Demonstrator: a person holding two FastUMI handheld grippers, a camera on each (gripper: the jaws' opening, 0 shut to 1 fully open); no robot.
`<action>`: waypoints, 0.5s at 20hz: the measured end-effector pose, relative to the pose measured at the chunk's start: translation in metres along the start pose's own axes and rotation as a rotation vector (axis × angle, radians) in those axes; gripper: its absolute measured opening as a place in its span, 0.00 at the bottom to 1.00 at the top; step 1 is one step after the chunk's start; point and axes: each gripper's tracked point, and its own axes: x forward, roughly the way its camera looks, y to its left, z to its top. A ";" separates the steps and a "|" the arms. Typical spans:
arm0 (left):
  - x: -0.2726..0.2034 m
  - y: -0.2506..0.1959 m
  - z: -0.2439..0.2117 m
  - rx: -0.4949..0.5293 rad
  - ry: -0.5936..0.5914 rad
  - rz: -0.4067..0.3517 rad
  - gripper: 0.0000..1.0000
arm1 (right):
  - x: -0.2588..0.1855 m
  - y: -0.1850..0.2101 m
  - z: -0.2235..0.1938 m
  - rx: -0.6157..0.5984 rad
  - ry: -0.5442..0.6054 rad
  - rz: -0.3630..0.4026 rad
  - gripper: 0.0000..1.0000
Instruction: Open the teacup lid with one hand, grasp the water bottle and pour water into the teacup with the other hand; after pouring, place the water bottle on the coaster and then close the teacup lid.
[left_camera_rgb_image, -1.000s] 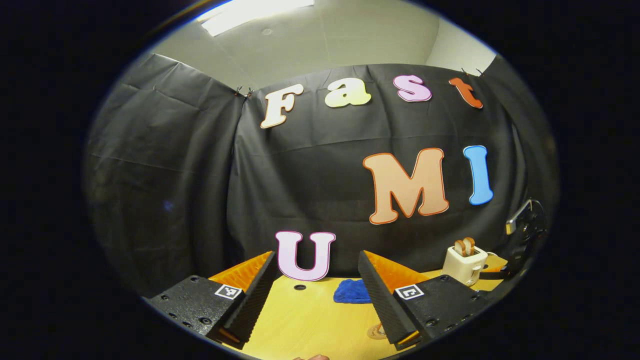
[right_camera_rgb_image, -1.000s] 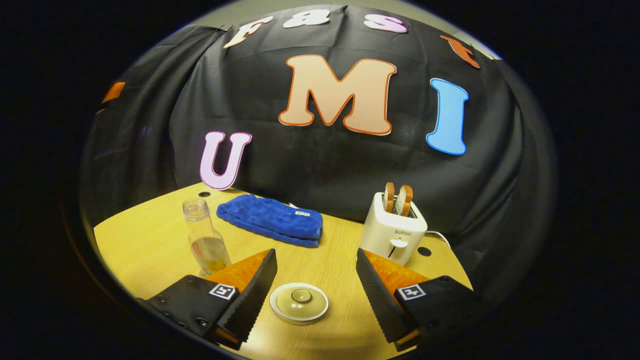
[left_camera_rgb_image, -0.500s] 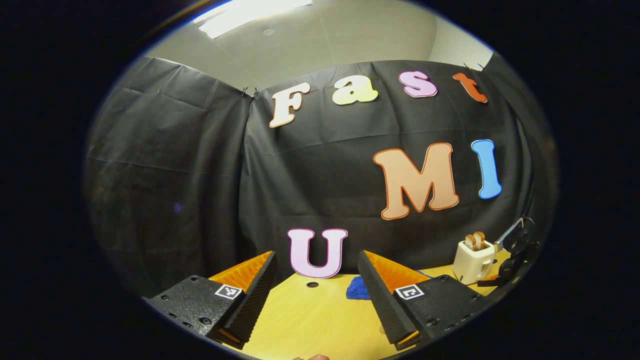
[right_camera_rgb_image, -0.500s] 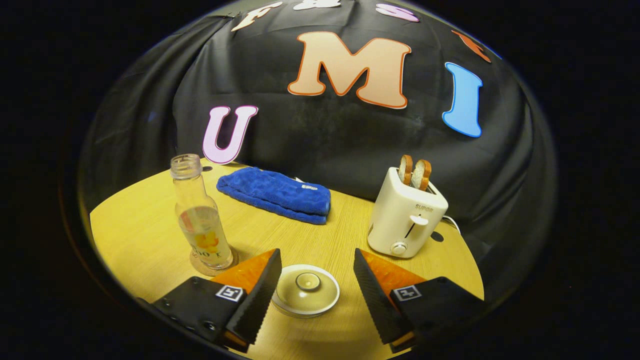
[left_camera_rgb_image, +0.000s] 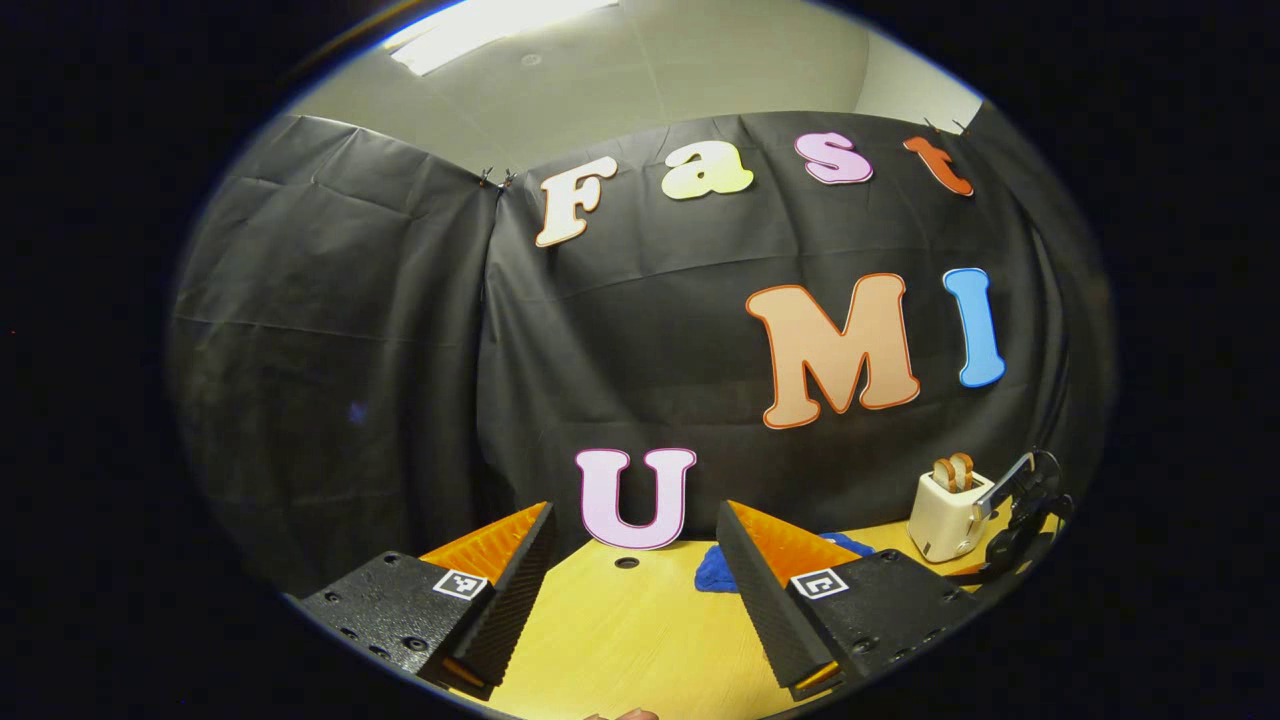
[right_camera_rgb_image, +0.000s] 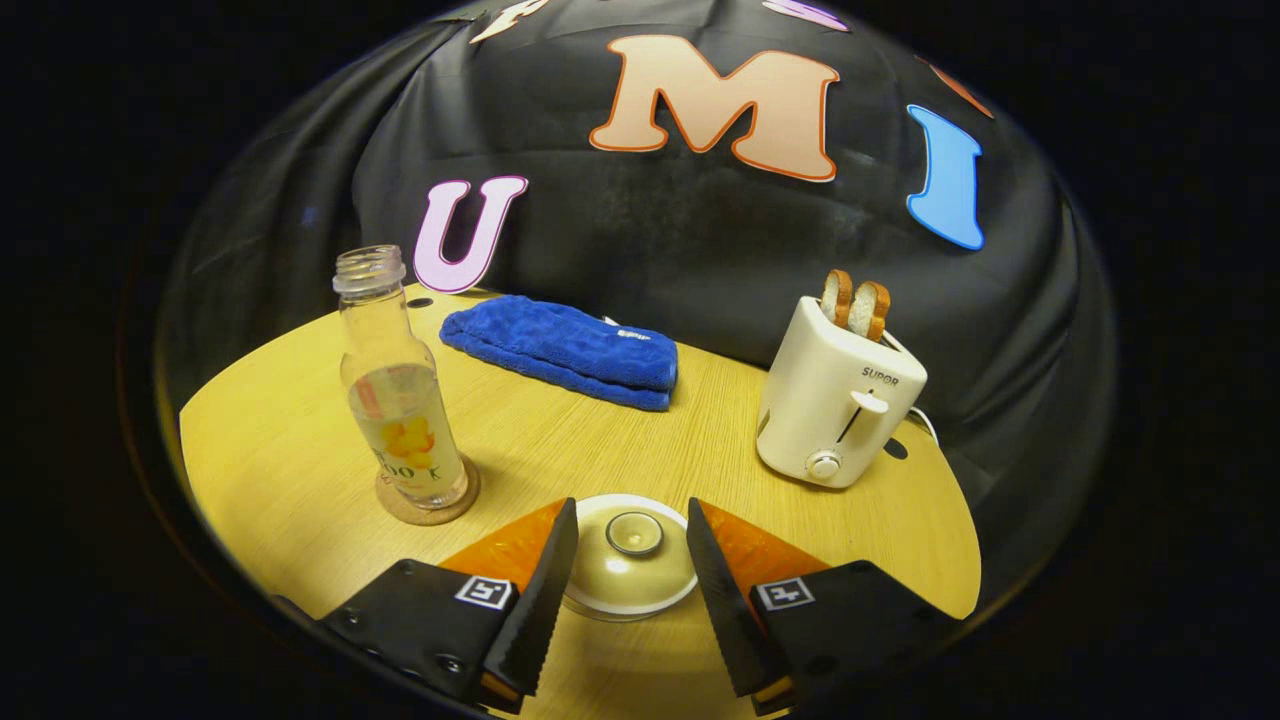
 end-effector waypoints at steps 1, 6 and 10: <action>0.000 0.001 0.000 0.001 0.000 0.001 0.93 | 0.001 0.003 -0.003 -0.007 0.008 0.008 0.77; 0.000 0.001 -0.001 0.008 0.004 0.000 0.93 | 0.002 -0.001 -0.005 -0.018 0.018 -0.017 0.47; 0.000 -0.001 0.000 0.012 -0.003 -0.004 0.93 | -0.001 -0.001 -0.004 -0.037 0.013 -0.030 0.34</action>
